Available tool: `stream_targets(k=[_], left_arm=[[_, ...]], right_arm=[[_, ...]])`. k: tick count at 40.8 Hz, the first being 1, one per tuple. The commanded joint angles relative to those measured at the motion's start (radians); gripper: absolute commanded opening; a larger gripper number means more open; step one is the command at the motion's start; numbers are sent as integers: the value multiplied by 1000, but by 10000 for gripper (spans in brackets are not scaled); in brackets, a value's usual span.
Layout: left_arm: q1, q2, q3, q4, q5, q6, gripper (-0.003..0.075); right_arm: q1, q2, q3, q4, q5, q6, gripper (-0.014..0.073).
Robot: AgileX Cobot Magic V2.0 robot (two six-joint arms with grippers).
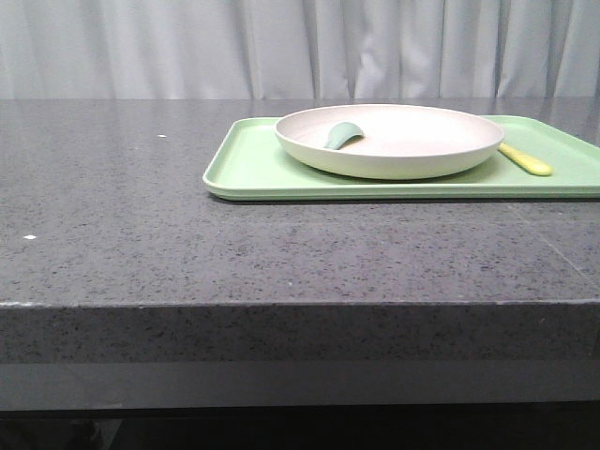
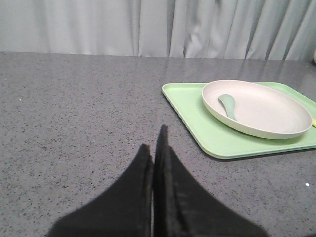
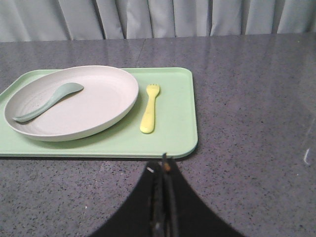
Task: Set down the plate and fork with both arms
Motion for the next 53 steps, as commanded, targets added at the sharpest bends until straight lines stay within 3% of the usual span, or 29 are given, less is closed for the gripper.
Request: stream_targets(k=[1, 12, 22, 30, 35, 53], left_arm=[[1, 9, -28, -3, -77, 1, -18], [24, -84, 78, 53, -162, 1, -18], [191, -308, 243, 53, -148, 1, -18], [300, -307, 344, 53, -164, 1, -18], [310, -307, 411, 53, -227, 1, -18], [310, -305, 409, 53, -203, 1, -18]], right_arm=[[-3, 7, -24, -10, -79, -8, -69], [-3, 7, -24, -10, -79, -8, -69], [-3, 7, -24, -10, -79, -8, -69], [-3, 7, -24, -10, -76, -8, -69], [-3, 7, -24, -10, -73, -8, -69], [-3, 7, -24, -10, -73, -8, -69]])
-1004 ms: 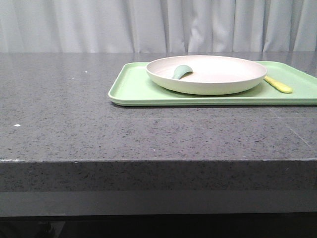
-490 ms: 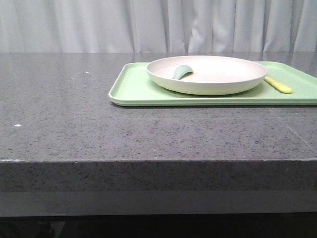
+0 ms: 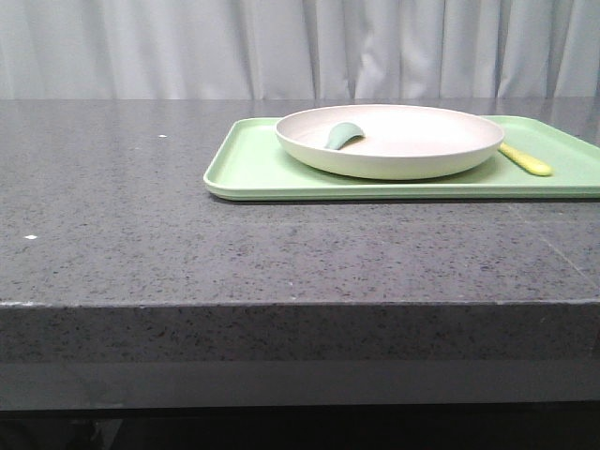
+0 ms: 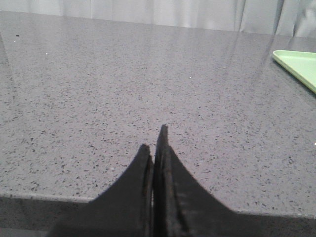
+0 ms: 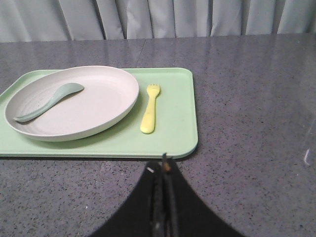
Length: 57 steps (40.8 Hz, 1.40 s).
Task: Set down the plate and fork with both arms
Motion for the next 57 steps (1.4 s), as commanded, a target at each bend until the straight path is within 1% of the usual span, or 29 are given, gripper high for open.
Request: stream_targets(k=[1, 28, 33, 37, 47, 53, 55, 57], left_arm=[[2, -20, 1, -1, -83, 1, -18], [2, -20, 1, -1, -83, 1, -18], [2, -20, 1, -1, -83, 1, -18], [2, -20, 1, -1, -83, 1, -18], [2, -20, 1, -1, -83, 1, -18], [2, -20, 1, -1, -83, 1, -18], [2, -20, 1, -1, -83, 1, -18], [2, -20, 1, -1, -83, 1, -18]], right_arm=[[-3, 10, -24, -10, -75, -8, -69], [-3, 10, -24, -10, -75, -8, -69], [-3, 4, -7, -56, -113, -12, -69], [-6, -31, 48, -66, -168, -12, -69], [-35, -188, 279, -56, -267, -20, -69], [-35, -288, 393, -41, -288, -20, -69], [-35, -289, 416, -39, -297, -20, -69], [-35, -286, 413, -39, -262, -20, -69]])
